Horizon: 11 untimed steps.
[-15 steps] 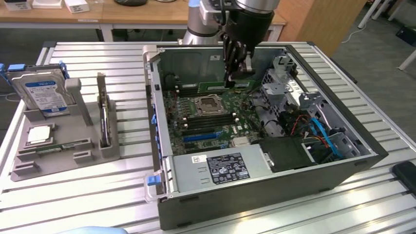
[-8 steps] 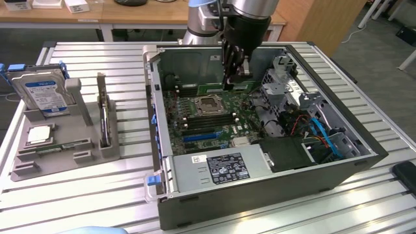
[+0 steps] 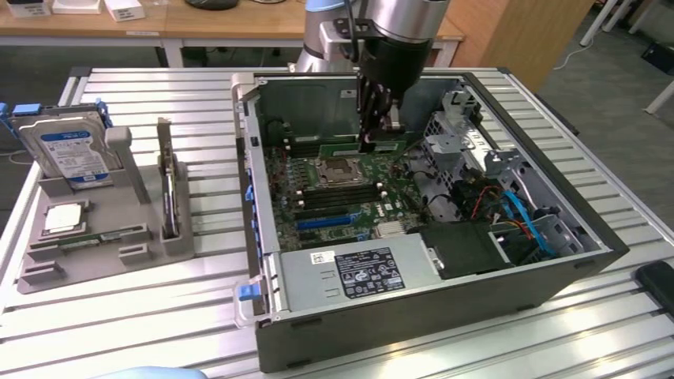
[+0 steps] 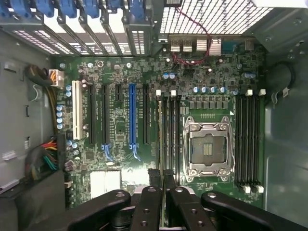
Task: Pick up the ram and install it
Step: 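Insert the ram into the slot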
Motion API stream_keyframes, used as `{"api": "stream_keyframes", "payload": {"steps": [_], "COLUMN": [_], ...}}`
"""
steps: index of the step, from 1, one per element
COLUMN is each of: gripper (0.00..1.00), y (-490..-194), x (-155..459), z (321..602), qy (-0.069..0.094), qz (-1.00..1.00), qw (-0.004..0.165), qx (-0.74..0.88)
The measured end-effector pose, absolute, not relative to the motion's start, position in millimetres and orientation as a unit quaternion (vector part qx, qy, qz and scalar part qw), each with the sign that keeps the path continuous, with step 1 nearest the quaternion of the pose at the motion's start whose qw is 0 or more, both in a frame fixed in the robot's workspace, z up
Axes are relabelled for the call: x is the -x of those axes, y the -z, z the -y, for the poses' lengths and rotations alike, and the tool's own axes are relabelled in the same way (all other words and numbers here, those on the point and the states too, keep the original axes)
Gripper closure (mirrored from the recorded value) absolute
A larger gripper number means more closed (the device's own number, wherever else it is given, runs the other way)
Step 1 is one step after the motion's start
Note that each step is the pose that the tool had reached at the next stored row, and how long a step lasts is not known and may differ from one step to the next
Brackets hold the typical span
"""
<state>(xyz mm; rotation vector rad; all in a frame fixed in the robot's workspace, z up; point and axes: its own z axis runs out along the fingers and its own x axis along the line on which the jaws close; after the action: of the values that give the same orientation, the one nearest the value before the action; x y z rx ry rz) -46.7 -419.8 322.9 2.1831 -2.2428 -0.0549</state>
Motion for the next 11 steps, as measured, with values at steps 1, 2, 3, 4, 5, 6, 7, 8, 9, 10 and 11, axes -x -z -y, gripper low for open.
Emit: {"api": "stream_keyframes", "payload": {"steps": [1,2,3,4,5,6,7,8,9,10,11], "gripper": [0.87,0.87,0.87,0.87,0.87,0.87,0.87,0.87,0.87,0.87,0.87], "y": [-321,-319,-317,-316,-314,-312,-310,-308,-307,-305,-303], "x": [47,47,47,47,47,48,48,48,48,48,48], "z": [419,419,419,418,417,417,416,416,416,416,416], "qy": [0.017,0.017,0.016,0.015,0.015,0.014,0.013,0.013,0.012,0.012,0.011], "qz": [0.716,0.717,0.717,0.717,0.717,0.717,0.717,0.717,0.717,0.717,0.717], "qw": [0.006,0.007,0.007,0.008,0.008,0.008,0.008,0.008,0.008,0.008,0.008], "qx": [-0.697,-0.697,-0.697,-0.697,-0.697,-0.697,-0.697,-0.697,-0.697,-0.697,-0.697]}}
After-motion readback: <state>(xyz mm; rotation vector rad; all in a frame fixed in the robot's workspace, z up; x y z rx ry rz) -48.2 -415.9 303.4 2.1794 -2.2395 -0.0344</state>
